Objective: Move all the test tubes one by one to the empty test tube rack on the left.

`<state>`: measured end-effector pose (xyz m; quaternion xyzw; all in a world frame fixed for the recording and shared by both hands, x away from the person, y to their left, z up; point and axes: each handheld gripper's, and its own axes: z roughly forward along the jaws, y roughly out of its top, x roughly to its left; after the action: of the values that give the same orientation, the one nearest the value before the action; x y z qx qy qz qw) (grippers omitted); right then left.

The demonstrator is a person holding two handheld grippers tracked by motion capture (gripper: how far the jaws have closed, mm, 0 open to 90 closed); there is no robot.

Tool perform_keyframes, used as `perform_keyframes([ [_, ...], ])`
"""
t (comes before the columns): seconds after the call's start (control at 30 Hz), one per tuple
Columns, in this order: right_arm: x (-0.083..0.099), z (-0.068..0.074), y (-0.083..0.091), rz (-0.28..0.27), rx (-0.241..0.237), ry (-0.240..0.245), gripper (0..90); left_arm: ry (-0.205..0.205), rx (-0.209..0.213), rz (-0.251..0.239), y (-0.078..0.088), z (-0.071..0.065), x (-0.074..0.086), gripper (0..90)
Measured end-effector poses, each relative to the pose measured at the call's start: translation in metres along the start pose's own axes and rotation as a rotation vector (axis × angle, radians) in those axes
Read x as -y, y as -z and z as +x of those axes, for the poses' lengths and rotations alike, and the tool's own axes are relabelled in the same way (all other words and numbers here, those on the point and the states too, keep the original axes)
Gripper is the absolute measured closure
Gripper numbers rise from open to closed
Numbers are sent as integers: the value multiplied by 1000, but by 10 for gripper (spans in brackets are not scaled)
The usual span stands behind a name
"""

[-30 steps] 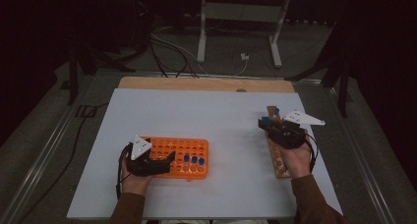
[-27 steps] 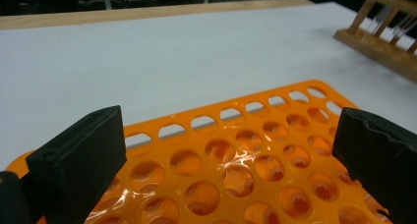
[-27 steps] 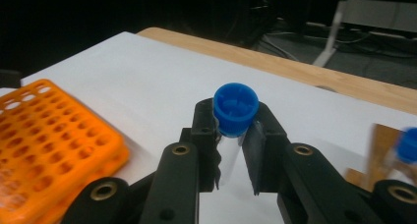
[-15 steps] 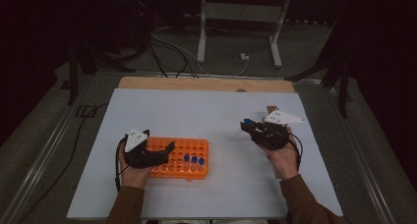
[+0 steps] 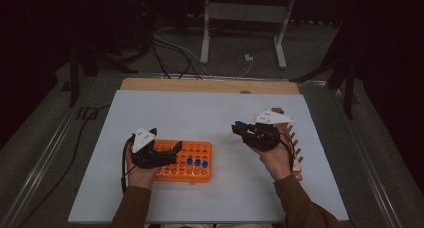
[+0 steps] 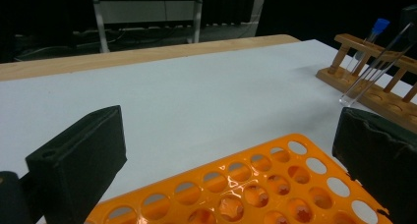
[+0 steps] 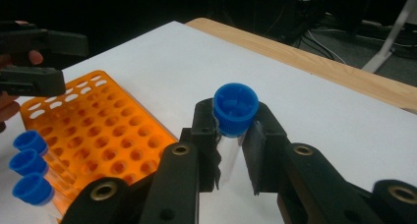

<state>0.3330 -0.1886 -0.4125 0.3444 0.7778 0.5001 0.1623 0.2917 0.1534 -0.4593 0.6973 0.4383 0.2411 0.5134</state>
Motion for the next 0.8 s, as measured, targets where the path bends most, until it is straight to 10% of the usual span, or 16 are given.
perform_keyframes([
  [0.8, -14, 30, -30, 28, -66, 32, 769, -26, 61, -5, -13, -14, -4, 39],
])
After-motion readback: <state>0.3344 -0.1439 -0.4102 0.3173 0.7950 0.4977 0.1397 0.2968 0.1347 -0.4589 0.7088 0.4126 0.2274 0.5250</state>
